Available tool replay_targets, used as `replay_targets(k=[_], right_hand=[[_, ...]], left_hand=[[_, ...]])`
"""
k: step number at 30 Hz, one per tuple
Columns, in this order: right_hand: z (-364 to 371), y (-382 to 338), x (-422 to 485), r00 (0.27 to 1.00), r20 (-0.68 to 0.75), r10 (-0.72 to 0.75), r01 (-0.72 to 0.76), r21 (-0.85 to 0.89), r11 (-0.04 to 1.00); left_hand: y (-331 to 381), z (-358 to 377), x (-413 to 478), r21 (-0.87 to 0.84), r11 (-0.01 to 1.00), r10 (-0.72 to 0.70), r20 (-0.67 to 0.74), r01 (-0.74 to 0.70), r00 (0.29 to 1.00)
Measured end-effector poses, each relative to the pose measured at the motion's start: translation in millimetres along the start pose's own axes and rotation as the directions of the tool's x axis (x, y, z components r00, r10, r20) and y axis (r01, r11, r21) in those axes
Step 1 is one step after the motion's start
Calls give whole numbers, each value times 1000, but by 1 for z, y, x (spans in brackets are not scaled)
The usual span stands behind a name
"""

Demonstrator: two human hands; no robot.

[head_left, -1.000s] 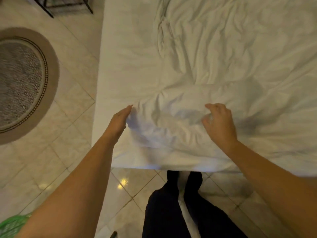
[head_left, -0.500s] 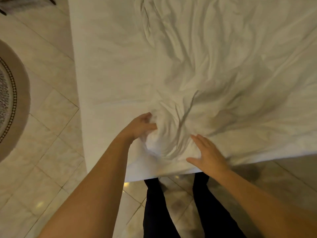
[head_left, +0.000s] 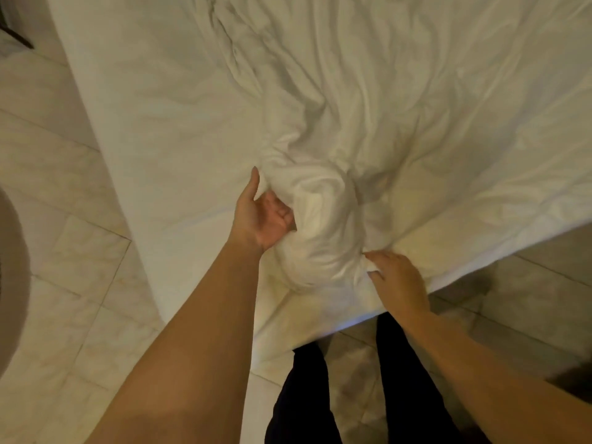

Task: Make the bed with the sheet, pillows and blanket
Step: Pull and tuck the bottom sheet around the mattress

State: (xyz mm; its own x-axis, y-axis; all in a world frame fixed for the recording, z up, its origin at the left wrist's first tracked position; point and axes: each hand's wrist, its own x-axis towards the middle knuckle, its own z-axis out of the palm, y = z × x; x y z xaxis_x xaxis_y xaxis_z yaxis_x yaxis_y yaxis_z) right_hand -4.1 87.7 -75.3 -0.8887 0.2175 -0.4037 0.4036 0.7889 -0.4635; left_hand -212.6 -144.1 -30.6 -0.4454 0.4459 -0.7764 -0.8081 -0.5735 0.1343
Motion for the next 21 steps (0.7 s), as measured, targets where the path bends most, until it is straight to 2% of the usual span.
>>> replay_targets(k=[3, 8, 10, 11, 12, 13, 14, 15, 16, 17, 19, 21], right_hand=[[-7, -1, -13, 999, 16, 47, -48, 88, 995], [-25, -11, -37, 990, 10, 141, -140, 187, 972], [-32, -12, -44, 988, 17, 153, -153, 190, 970], [-35, -12, -47, 989, 31, 146, -149, 176, 973], [-39, -13, -49, 990, 49, 129, -135, 158, 978], [-42, -15, -51, 991, 72, 112, -122, 142, 982], [-44, -16, -51, 991, 93, 96, -108, 135, 985], [-45, -18, -51, 989, 120, 87, -102, 131, 986], [-44, -20, -49, 987, 144, 74, -91, 118, 989], [-40, -21, -48, 985, 163, 62, -77, 90, 993], [-31, -22, -45, 983, 181, 34, -40, 31, 999], [-21, -23, -45, 983, 182, 24, -25, 6, 1000]], left_hand=[[19, 26, -5, 214, 977, 20, 30, -26, 999], [40, 52, -28, 418, 908, -69, 108, 17, 992], [59, 50, -39, 517, 856, -12, 22, -1, 1000], [71, 46, -45, 571, 820, 82, -67, -30, 994], [86, 39, -51, 630, 774, 237, -184, -71, 954], [100, 28, -57, 700, 702, 433, -269, -135, 860], [117, 15, -61, 776, 601, 618, -300, -190, 727], [130, 3, -66, 822, 516, 732, -278, -239, 622], [139, -9, -70, 839, 468, 780, -244, -277, 576], [143, -20, -73, 834, 474, 772, -241, -281, 588], [138, -42, -77, 785, 589, 625, -292, -192, 724], [115, -63, -78, 768, 641, 410, -330, -11, 850]])
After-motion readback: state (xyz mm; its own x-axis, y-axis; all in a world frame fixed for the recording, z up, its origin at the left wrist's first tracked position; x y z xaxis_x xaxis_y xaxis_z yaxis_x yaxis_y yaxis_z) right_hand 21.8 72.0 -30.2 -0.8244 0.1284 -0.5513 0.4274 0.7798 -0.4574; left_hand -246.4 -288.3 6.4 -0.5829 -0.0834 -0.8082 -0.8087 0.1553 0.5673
